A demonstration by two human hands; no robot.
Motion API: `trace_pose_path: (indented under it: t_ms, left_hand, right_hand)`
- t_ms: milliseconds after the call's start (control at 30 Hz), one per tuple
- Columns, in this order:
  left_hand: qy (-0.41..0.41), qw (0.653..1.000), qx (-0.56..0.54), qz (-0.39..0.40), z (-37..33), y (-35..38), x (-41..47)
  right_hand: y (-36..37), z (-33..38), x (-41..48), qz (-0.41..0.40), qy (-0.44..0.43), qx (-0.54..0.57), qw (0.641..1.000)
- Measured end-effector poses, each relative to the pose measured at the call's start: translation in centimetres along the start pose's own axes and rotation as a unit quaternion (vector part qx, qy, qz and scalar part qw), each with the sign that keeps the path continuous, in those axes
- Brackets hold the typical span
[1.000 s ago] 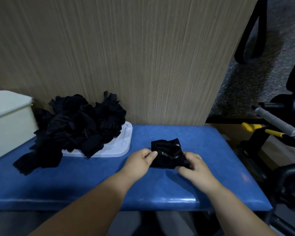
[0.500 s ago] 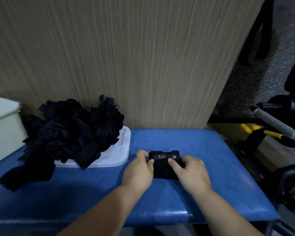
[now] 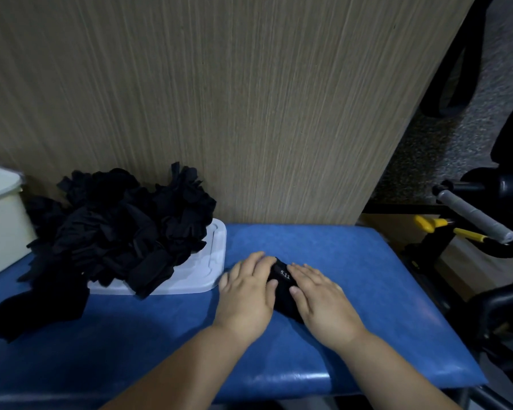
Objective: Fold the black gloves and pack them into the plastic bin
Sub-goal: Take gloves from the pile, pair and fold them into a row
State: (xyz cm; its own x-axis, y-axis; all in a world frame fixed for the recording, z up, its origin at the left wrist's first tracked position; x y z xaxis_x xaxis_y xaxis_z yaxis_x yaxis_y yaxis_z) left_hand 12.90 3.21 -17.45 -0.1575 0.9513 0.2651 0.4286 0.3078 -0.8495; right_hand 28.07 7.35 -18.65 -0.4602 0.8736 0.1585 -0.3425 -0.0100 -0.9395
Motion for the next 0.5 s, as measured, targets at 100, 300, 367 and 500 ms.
trace_pose_path:
  t_ms: [100, 300, 367, 500]
  left_hand:
    - [0.033, 0.997, 0.028, 0.064, 0.5, 0.9, -0.2]
    - [0.025, 0.991, 0.065, 0.117, 1.2, 1.1, -0.2]
    - [0.021, 0.992, 0.062, 0.111, 1.4, 1.0, 0.0]
    - [-0.029, 0.997, 0.023, 0.069, 1.7, 0.4, 0.0]
  right_hand:
    - [0.1, 0.1, -0.3, 0.025, 0.027, -0.005, 0.999]
    - [-0.4, 0.9, -0.6, 0.005, 0.066, 0.002, 0.998]
    - [-0.8, 1.0, -0.6, -0.022, 0.095, 0.031, 0.995]
    - [-1.5, 1.2, -0.7, -0.033, 0.161, 0.078, 0.983]
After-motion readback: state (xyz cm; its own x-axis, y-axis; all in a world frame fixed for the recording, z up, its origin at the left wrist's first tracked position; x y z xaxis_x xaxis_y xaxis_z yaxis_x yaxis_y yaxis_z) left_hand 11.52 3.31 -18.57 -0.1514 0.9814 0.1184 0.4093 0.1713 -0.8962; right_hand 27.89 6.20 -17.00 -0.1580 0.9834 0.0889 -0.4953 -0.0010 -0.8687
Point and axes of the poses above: each hand's wrist, its own x-axis towards the middle knuckle, its own y-axis out of the palm, z = x × y, the point moved 3 cm from there along x, towards the middle knuckle, and after that the axes turned 4 degrees about -z, right-handed, at the moved point
